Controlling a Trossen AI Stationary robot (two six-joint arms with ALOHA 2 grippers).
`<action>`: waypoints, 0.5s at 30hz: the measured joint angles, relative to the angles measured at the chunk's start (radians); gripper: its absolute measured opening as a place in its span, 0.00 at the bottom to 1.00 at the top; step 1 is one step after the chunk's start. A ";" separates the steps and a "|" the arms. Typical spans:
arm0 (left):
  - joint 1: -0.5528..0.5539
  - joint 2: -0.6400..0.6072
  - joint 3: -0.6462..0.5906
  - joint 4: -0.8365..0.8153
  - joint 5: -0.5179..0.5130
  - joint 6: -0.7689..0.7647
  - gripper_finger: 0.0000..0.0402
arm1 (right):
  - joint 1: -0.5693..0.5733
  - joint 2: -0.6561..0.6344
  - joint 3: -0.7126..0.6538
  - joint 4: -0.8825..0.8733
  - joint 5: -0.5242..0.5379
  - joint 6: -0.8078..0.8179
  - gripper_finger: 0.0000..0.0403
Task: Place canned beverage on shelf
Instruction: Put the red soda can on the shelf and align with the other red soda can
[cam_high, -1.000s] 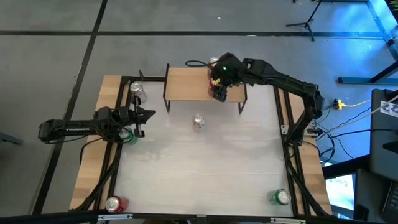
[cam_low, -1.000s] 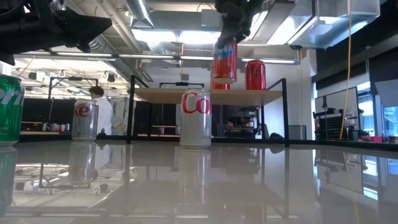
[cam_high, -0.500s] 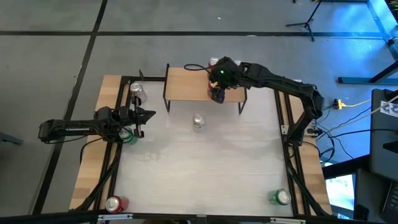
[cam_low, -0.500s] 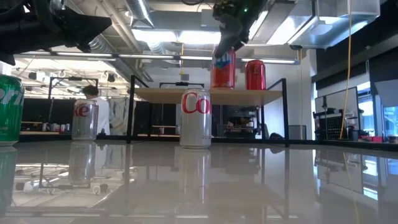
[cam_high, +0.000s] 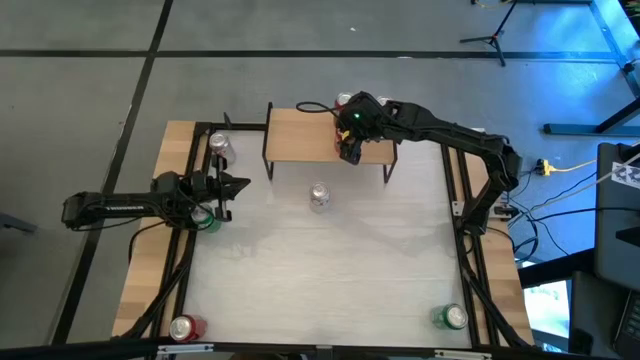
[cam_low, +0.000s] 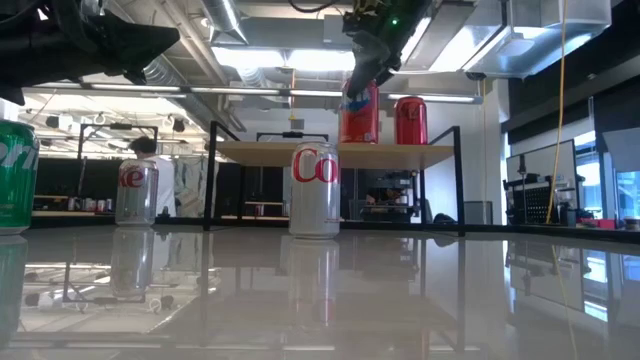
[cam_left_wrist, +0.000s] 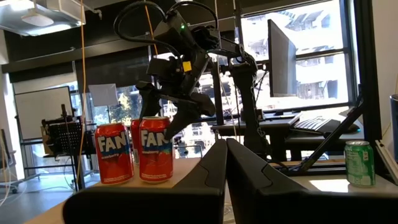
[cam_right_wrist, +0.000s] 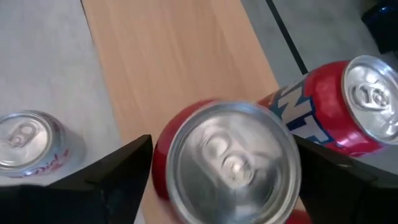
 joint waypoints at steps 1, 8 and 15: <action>0.000 0.000 0.000 0.000 0.000 0.000 0.01 | 0.000 0.001 0.000 0.000 0.004 0.000 0.89; 0.000 0.000 0.000 0.000 0.000 0.000 0.01 | 0.000 0.001 0.000 0.009 0.028 -0.041 0.94; 0.000 0.000 0.000 0.000 0.000 0.001 0.01 | 0.001 0.002 0.058 -0.003 0.024 -0.078 0.95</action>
